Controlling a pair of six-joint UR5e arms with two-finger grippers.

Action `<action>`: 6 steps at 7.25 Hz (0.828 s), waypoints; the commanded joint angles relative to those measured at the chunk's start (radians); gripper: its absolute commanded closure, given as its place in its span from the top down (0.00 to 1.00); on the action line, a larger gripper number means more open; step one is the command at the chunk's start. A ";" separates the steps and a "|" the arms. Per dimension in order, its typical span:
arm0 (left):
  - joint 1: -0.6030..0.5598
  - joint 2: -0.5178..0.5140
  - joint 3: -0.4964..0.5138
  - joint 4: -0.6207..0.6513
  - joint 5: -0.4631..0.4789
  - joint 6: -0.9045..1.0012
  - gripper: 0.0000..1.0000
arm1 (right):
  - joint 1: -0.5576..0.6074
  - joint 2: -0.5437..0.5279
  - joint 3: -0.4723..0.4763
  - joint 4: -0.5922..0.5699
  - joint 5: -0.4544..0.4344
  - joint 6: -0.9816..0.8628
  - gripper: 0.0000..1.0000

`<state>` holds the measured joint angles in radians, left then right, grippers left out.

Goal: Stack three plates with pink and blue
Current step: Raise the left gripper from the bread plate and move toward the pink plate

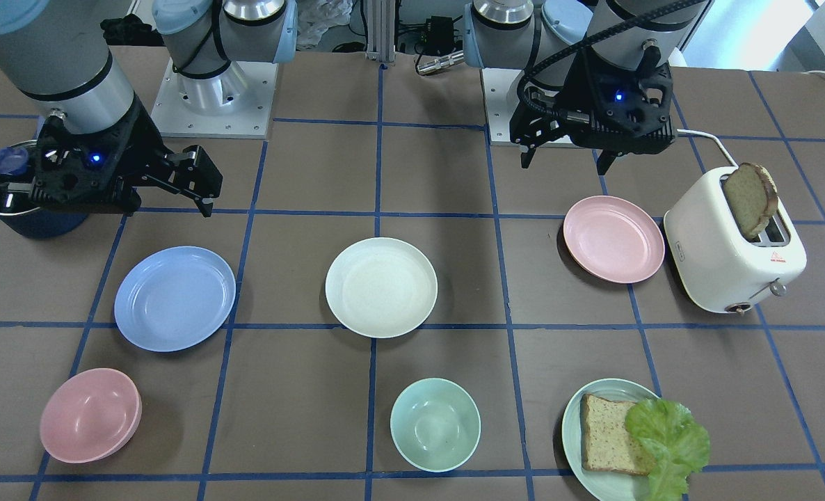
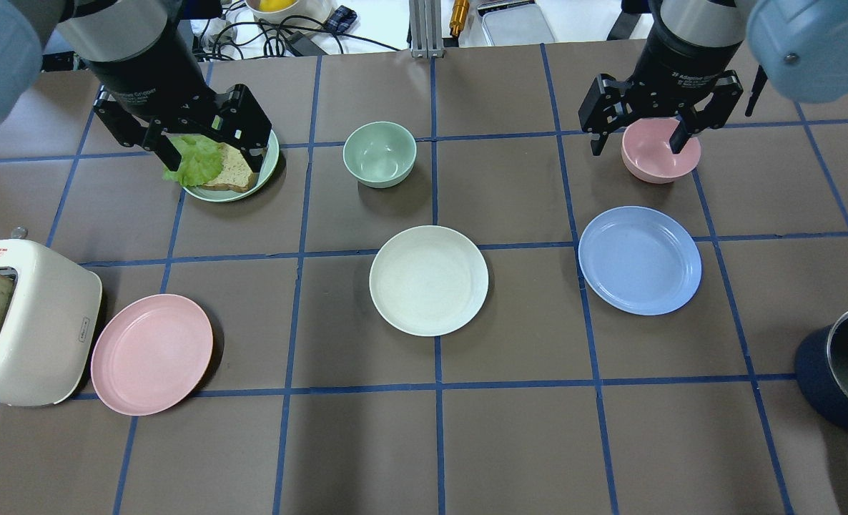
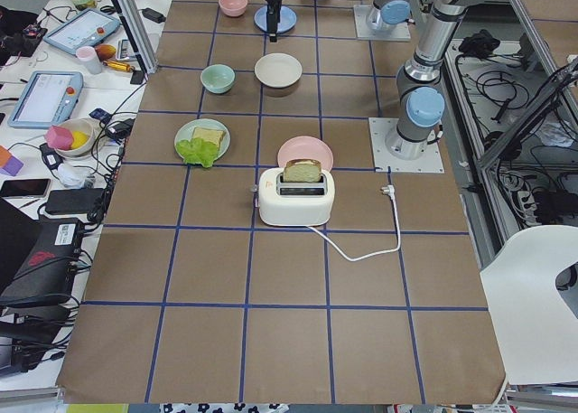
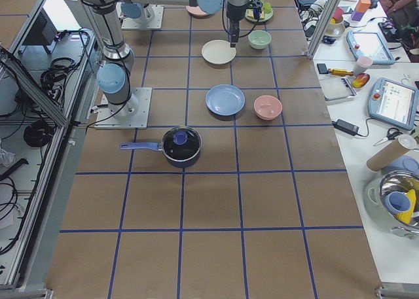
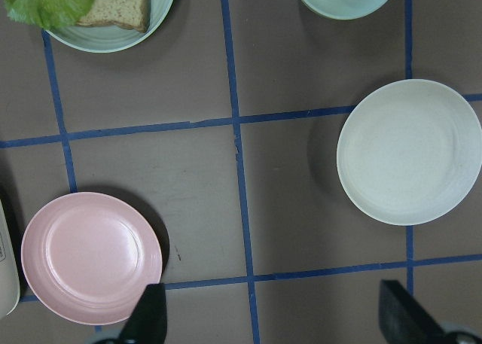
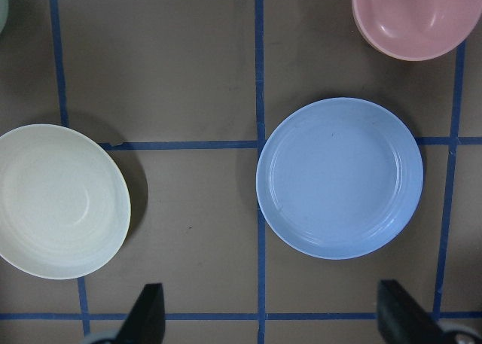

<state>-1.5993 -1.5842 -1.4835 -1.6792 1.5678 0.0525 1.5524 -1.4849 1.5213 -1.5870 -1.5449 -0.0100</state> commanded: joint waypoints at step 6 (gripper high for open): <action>0.174 0.003 -0.661 0.530 0.118 0.138 1.00 | 0.000 0.002 0.002 -0.001 -0.001 -0.001 1.00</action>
<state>-1.4475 -1.5935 -1.9802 -1.3494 1.6817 0.1554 1.5524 -1.4841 1.5224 -1.5864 -1.5485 -0.0102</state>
